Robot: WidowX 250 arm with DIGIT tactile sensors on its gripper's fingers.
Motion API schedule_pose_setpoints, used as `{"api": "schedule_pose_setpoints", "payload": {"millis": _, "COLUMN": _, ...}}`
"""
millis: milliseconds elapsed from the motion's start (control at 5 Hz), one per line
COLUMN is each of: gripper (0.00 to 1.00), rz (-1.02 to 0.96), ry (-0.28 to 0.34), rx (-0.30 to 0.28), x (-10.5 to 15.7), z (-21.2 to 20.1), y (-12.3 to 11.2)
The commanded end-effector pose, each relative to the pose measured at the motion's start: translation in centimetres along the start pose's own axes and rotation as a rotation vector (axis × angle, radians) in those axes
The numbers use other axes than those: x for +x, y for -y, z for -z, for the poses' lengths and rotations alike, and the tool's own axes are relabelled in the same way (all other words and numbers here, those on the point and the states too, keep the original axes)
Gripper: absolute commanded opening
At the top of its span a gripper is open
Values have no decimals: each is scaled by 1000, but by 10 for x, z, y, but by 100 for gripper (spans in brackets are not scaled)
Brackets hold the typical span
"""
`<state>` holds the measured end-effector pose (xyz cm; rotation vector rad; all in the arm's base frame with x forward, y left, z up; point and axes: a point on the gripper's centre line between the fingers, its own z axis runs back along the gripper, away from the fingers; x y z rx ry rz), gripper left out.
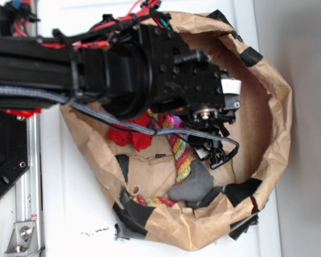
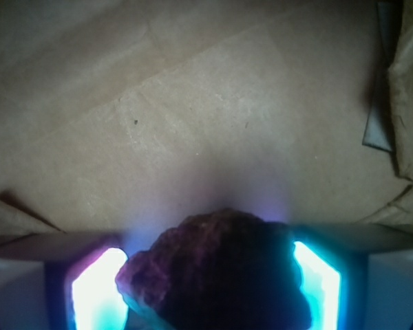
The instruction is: Grab the rock.
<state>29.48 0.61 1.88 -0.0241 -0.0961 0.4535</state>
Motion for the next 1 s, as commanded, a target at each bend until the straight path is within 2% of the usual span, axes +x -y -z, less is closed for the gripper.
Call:
{"api": "schedule_pose_setpoints", "payload": {"millis": 0, "gripper": 0, "rz": 162, "ry": 81, "rx": 1, "x": 6, "z": -57, "y": 7}}
{"api": "schedule_pose_setpoints", "payload": {"millis": 400, "gripper": 0, "rz": 342, "ry": 195, "rx": -59, "x": 15, "z": -157, "y": -10}}
{"api": "schedule_pose_setpoints", "payload": {"millis": 600, "gripper": 0, "rz": 361, "ry": 140, "rx": -44, "x": 17, "z": -184, "y": -4}}
{"api": "schedule_pose_setpoints", "payload": {"millis": 800, "gripper": 0, "rz": 345, "ry": 147, "rx": -28, "x": 8, "z": -171, "y": -7}}
